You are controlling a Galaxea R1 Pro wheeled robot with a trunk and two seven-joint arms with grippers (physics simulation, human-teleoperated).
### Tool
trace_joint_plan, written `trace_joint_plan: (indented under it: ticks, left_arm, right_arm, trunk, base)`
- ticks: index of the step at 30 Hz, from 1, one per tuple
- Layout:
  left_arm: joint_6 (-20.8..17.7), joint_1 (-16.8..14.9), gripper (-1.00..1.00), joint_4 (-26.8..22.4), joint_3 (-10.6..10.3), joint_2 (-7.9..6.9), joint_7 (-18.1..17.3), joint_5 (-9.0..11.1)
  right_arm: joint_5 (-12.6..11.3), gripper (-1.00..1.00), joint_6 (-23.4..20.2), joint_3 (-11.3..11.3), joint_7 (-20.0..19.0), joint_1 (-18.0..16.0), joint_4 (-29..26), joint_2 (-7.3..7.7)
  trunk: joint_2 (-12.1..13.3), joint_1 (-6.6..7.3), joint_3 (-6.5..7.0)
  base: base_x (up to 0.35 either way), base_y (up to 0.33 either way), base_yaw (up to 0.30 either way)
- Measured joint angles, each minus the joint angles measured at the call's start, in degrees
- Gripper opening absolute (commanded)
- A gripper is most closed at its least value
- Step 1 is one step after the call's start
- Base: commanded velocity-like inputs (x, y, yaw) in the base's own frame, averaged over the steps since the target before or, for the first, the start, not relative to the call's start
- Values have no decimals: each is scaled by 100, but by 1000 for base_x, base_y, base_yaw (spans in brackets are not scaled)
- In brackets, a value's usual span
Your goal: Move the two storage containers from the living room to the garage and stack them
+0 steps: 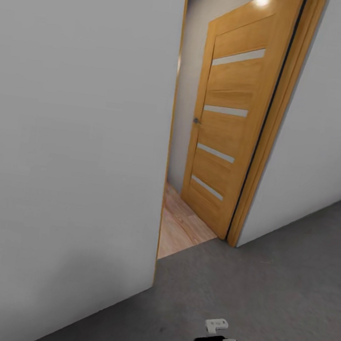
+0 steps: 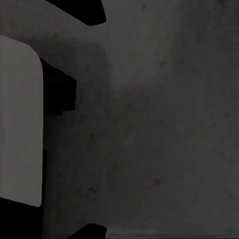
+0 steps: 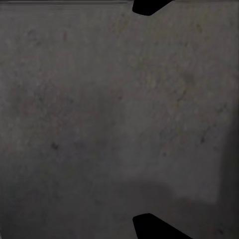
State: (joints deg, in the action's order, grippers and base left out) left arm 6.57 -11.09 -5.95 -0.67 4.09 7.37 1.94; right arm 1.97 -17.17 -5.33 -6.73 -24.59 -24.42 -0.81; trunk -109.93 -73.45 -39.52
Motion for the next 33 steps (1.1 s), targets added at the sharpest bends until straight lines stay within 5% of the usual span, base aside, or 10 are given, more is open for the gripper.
trace_joint_plan:
  ticks: [33]
  left_arm:
    - [29,4,100,-28,-18,29,51,-12]
  right_arm:
    - [0,100,-36,10,1,0,-1,0]
  trunk:
    - [0,2,-46]
  base:
    - [156,-276,-137]
